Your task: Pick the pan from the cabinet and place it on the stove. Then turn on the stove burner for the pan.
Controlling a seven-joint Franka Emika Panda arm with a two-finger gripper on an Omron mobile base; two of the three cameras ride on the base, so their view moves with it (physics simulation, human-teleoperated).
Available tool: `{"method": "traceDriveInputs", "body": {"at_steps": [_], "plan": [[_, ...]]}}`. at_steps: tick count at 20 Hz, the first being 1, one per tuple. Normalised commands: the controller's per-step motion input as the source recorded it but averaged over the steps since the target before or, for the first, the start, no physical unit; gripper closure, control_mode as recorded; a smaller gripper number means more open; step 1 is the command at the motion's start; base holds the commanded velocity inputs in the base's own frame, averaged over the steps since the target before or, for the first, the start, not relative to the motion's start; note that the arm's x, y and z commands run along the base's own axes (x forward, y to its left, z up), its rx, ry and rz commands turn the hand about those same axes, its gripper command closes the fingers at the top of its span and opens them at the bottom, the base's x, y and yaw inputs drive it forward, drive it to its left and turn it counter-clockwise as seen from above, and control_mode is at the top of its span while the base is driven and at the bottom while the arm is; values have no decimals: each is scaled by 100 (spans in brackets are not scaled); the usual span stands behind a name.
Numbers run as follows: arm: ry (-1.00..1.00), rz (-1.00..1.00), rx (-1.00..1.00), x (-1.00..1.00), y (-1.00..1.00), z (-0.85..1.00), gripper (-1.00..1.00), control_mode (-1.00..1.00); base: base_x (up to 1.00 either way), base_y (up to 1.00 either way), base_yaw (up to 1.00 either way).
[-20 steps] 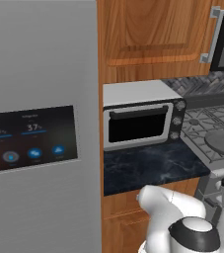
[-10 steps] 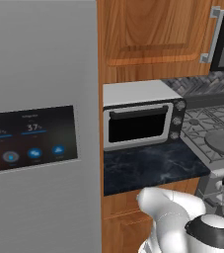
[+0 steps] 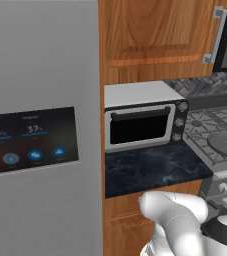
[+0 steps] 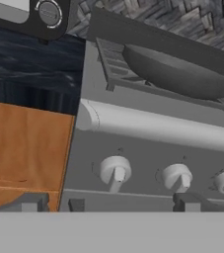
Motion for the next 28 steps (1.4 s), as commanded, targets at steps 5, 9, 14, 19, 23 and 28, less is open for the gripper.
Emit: {"method": "traceDriveInputs", "body": {"at_steps": [5, 9, 14, 19, 23, 28], "plan": [[-1, 0, 1, 1, 1, -6, -100, -100, 0, 0, 0], [-1, 0, 0, 3, 5, -5, -100, -100, 0, 0, 0], [0, 0, 0, 8, 9, -7, -100, -100, 0, 0, 0], [0, 0, 0, 14, 1, -3, -100, -100, 0, 0, 0], [0, 0, 0, 17, 0, -4, -100, -100, 0, 0, 0], [-1, 0, 0, 12, 0, -6, -100, -100, 0, 0, 0]]}}
